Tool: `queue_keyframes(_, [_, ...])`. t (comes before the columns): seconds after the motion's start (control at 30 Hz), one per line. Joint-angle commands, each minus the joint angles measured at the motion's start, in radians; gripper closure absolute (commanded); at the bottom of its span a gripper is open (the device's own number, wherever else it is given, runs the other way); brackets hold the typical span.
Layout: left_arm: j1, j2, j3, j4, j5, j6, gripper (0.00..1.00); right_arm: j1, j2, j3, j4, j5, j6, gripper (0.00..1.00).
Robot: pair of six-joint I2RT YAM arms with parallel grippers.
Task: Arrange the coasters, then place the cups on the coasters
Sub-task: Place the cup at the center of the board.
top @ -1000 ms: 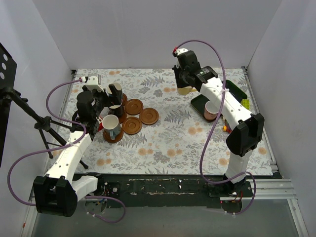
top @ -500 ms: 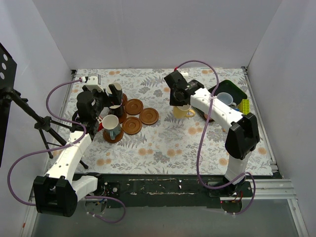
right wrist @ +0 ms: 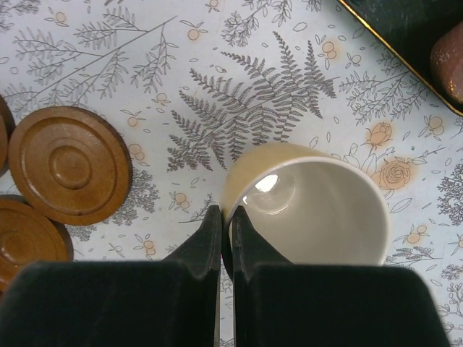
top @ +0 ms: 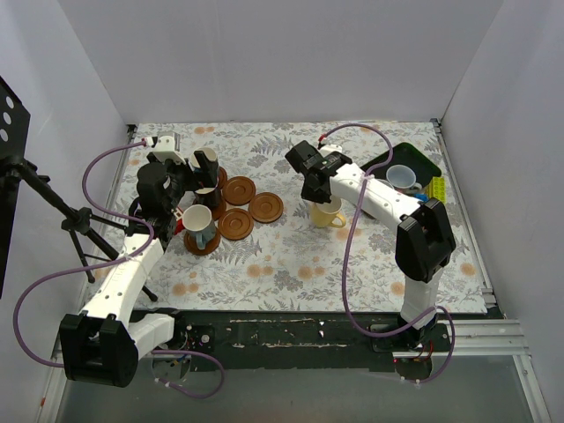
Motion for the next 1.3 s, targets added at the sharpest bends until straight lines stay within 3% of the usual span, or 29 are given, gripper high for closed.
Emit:
queue_keyframes(0.0, [0.004, -0.009, 0.021, 0.007, 0.009, 0.002, 0.02, 0.003, -0.015, -0.043, 0.082, 0.062, 0.028, 0.99])
queue_keyframes(0.3, [0.003, -0.006, 0.022, 0.005, 0.011, 0.002, 0.02, 0.004, -0.024, -0.117, 0.141, 0.049, 0.042, 0.97])
queue_keyframes(0.47, [0.003, -0.008, 0.022, 0.006, 0.008, 0.002, 0.02, 0.004, -0.021, -0.107, 0.130, 0.027, 0.036, 0.64])
queue_keyframes(0.53, [0.003, -0.008, 0.022, 0.005, 0.009, 0.004, 0.02, 0.004, -0.024, -0.102, 0.123, 0.022, 0.035, 0.56])
queue_keyframes(0.63, [0.004, -0.008, 0.022, 0.005, 0.011, 0.002, 0.02, 0.006, -0.038, -0.099, 0.120, 0.003, 0.015, 0.54])
queue_keyframes(0.67, [0.004, -0.008, 0.022, 0.005, 0.011, 0.002, 0.02, 0.007, -0.042, -0.094, 0.121, -0.005, 0.002, 0.47])
queue_keyframes(1.0, [0.003, -0.008, 0.021, 0.005, 0.014, 0.005, 0.02, 0.035, -0.174, -0.097, 0.158, -0.056, -0.162, 0.45])
queue_keyframes(1.27, [0.001, -0.011, 0.018, 0.006, 0.021, 0.008, 0.02, 0.023, -0.393, -0.290, 0.400, -0.177, -0.456, 0.45])
